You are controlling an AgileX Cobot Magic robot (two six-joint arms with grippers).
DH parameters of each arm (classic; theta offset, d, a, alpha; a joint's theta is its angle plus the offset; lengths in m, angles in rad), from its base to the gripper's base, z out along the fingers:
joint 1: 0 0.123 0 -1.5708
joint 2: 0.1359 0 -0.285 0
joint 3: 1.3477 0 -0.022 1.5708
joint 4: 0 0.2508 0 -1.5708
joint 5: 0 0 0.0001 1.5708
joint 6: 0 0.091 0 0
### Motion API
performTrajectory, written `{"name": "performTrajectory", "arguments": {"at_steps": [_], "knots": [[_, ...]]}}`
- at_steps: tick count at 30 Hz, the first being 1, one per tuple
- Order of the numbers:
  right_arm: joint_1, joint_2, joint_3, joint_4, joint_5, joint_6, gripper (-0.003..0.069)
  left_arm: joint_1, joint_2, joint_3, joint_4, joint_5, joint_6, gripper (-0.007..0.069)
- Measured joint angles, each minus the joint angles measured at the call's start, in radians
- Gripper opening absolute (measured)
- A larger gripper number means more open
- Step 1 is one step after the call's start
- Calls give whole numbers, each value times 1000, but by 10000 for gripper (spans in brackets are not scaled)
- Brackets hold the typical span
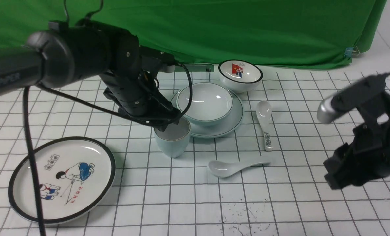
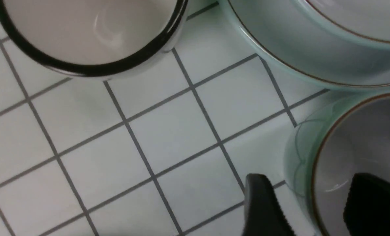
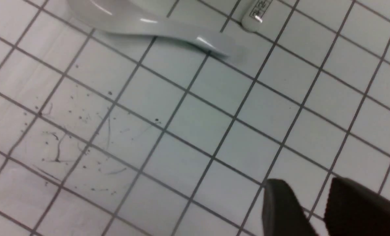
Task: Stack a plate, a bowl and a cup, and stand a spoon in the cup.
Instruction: Use the left arm to grab a blue teacup, then use the left arm to put the blue teacup into the blue rice bowl in the middle
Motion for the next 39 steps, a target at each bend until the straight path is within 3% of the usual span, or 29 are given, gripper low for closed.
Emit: {"name": "performTrajectory", "arguments": {"at_steps": [1,4,6,11,17,27,39], "knots": [[0,-2,5,0,-7,1,242,0,2,0,0,-2,0,247],[0,-25,18,3,-66,1,242,0,17,-1,6,-23,0,42],[0,-30,4,4,-81,1,242,0,17,-4,6,-32,0,-3],[0,-33,-10,4,-99,1,242,0,-8,-63,-1,11,17,-11],[0,-33,-10,4,-100,1,241,0,-28,-273,-80,41,67,-11],[0,-33,-10,4,-100,1,223,0,291,-679,-99,203,73,-11],[0,-33,-10,4,-122,1,223,0,428,-786,-77,276,-22,-9]]}}
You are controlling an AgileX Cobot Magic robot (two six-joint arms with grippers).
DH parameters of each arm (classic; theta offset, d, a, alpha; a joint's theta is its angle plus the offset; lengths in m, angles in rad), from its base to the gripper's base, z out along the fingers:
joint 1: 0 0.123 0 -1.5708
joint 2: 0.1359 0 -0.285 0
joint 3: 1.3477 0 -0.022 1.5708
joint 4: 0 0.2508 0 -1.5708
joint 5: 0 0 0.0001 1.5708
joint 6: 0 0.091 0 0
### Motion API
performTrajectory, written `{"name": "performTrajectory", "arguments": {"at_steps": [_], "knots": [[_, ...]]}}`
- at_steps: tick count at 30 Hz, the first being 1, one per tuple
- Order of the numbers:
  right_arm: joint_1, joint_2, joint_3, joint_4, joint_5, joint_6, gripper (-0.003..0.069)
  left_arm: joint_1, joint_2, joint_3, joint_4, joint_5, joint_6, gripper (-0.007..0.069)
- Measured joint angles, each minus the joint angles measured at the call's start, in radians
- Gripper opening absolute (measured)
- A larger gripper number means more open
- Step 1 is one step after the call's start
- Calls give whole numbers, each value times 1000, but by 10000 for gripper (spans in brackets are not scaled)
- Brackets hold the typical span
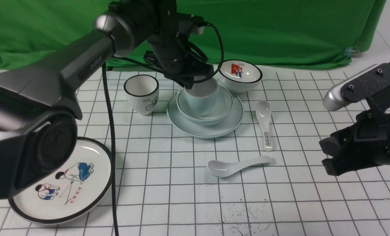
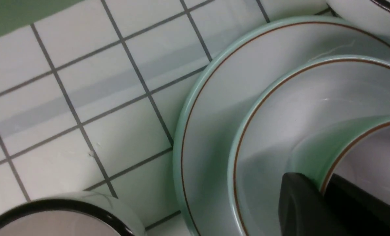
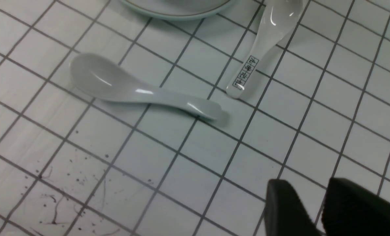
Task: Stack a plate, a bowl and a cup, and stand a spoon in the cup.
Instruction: Use the left arm to put the blue teacup into the blue rice bowl in the middle, then use the right arm to grab a blue soup spoon
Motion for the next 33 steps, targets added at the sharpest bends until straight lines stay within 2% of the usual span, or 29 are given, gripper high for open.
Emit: {"name": "performTrajectory", "arguments": {"at_steps": [5,7,10,13,14,16,19,21,23,27,30,31,33], "knots": [[0,0,0,0,-1,0,223,0,6,-1,-9,16,-35,3],[0,0,0,0,-1,0,223,0,6,-1,-13,16,-38,34],[0,0,0,0,-1,0,225,0,6,-2,-17,15,-43,116],[0,0,0,0,0,14,231,0,-10,-10,-14,24,-62,246],[0,0,0,0,0,16,232,0,-10,-10,-13,24,-62,255],[0,0,0,0,7,37,238,0,-46,-32,4,41,-62,360],[0,11,-1,0,18,84,244,0,-108,-44,46,52,-62,417],[0,22,-3,0,28,95,250,0,-148,-44,64,61,-56,421],[0,70,-30,0,80,103,281,0,-247,-49,106,100,-28,397],[0,169,-97,0,162,83,330,0,-390,-38,99,148,23,288],[9,273,-166,19,194,5,353,0,-552,54,39,155,64,152],[14,293,-180,23,196,-9,353,0,-584,83,24,155,72,135],[48,373,-230,31,200,-124,356,0,-703,225,-35,157,98,43]]}}
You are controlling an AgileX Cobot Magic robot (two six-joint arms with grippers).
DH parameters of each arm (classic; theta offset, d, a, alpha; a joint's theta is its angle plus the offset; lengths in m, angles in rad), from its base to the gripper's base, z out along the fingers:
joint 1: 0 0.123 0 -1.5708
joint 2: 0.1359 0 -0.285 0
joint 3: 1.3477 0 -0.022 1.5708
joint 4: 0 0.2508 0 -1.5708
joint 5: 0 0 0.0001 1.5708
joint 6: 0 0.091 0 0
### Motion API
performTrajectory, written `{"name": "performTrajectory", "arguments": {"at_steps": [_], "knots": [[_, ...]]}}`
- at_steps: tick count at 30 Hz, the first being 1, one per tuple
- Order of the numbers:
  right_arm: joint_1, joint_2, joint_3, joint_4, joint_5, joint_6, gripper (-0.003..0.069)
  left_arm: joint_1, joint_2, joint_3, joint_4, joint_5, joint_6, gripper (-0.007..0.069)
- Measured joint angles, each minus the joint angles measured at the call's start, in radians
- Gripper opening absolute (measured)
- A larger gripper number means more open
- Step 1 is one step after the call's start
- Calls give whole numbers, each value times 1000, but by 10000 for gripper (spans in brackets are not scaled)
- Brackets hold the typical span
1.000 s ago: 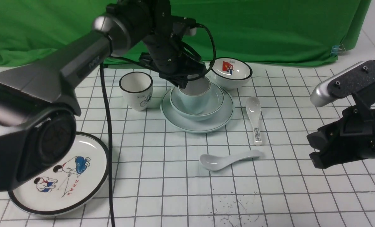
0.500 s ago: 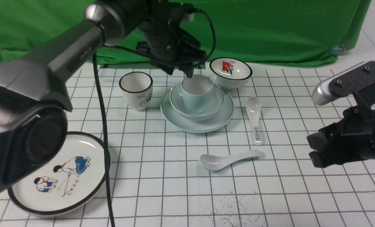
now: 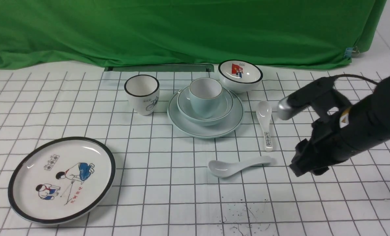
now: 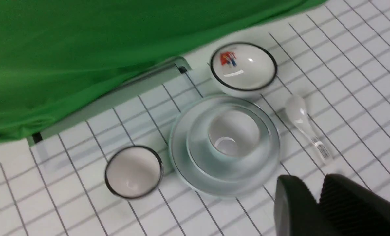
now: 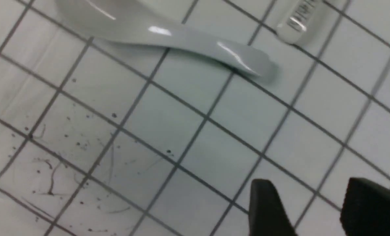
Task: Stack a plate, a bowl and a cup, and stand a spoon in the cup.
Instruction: Use the right arm to grab a blue soup spoon
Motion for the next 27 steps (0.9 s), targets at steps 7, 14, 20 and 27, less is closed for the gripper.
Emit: {"name": "performTrajectory", "arguments": {"at_steps": [7,14,20,27], "knots": [[122,192,-166,-2,-12,-227,578,0,-412,653,-53,-193,16,-38],[131,352,-335,-3,27,-322,618,0,-758,1146,-41,-276,-24,-38],[131,431,-385,-4,32,-485,574,0,-921,1357,-39,-281,-5,-37],[131,477,-388,-4,29,-553,570,0,-943,1420,-39,-348,101,-37]]}}
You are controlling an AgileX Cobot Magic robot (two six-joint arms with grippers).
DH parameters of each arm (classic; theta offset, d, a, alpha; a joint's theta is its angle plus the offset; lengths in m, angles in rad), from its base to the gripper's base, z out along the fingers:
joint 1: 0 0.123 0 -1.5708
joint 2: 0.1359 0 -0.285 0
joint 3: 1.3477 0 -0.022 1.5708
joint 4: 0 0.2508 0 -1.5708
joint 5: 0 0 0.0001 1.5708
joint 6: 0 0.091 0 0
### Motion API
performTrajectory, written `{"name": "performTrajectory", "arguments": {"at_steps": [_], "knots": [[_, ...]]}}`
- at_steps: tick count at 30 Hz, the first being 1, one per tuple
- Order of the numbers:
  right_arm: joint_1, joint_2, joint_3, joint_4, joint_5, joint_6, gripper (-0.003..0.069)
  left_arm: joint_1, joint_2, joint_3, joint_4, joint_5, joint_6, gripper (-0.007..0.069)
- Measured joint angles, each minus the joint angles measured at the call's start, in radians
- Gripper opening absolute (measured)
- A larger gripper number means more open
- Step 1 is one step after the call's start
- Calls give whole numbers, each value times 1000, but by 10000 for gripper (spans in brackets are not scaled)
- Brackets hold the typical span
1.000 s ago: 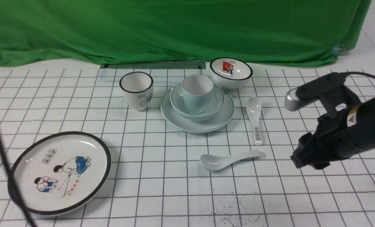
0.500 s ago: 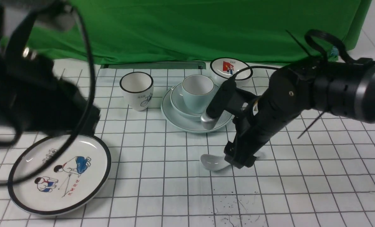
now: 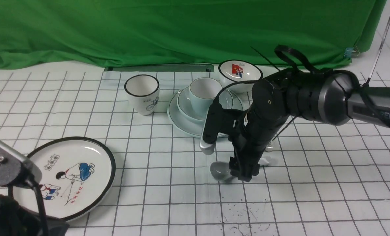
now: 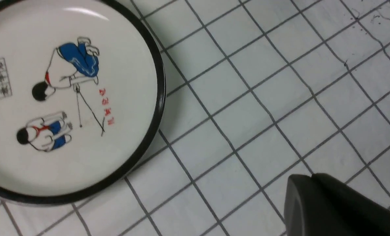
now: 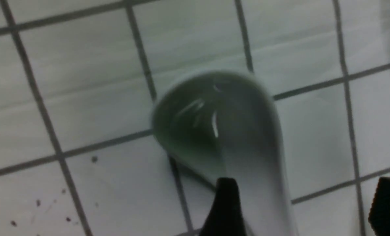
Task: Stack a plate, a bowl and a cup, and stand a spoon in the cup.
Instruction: Use the right arm to grab a blue soup spoon
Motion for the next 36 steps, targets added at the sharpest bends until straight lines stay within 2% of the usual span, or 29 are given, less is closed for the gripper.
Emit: {"name": "performTrajectory", "arguments": {"at_steps": [6,9,16,25,29,36], "knots": [[1,5,-1,2,39,1,569,0,6,1,-28,-136,23,-37],[1,5,-2,4,76,13,569,0,6,1,-31,-157,33,-37],[13,7,-26,44,196,144,568,0,6,1,-33,-171,37,-36],[91,8,-32,48,102,204,568,0,6,1,-28,-250,38,-36],[95,10,-32,47,72,205,568,0,6,1,-28,-262,38,-36],[92,10,-32,-45,64,270,566,0,6,1,-27,-263,40,-36]]}}
